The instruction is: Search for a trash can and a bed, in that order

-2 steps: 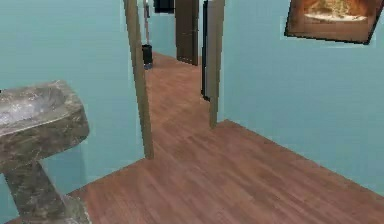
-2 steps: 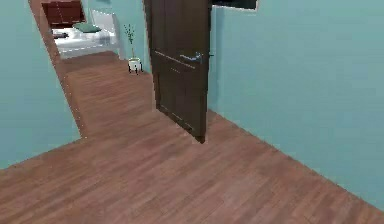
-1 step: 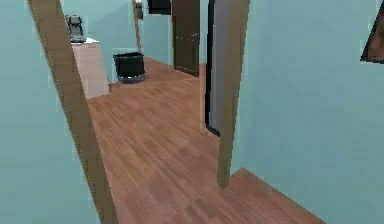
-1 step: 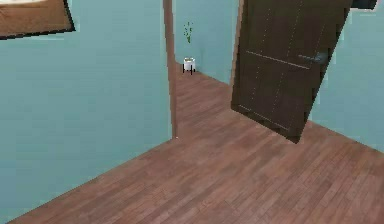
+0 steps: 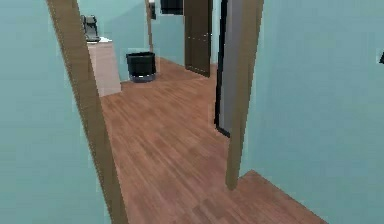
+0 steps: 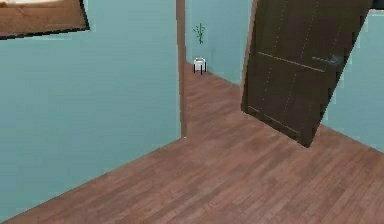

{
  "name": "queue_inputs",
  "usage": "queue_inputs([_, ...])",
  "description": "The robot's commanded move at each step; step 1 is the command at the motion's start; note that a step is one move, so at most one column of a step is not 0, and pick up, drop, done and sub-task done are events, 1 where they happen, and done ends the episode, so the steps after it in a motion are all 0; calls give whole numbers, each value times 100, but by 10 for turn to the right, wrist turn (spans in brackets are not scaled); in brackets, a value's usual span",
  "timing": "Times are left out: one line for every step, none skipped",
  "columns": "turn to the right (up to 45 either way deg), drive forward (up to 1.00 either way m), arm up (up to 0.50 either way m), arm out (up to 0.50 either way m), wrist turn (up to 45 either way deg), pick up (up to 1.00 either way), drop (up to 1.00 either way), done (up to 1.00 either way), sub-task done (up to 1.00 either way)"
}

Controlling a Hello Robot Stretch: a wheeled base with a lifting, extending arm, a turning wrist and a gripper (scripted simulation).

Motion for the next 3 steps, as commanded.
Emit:
queue_inputs([0, 85, 0, 0, 0, 0, 0, 0, 0])
queue_inputs([-210, 0, 0, 0, 0, 0, 0, 0, 0])
queue_inputs([0, 100, 0, 0, 0, 0, 0, 0, 0])
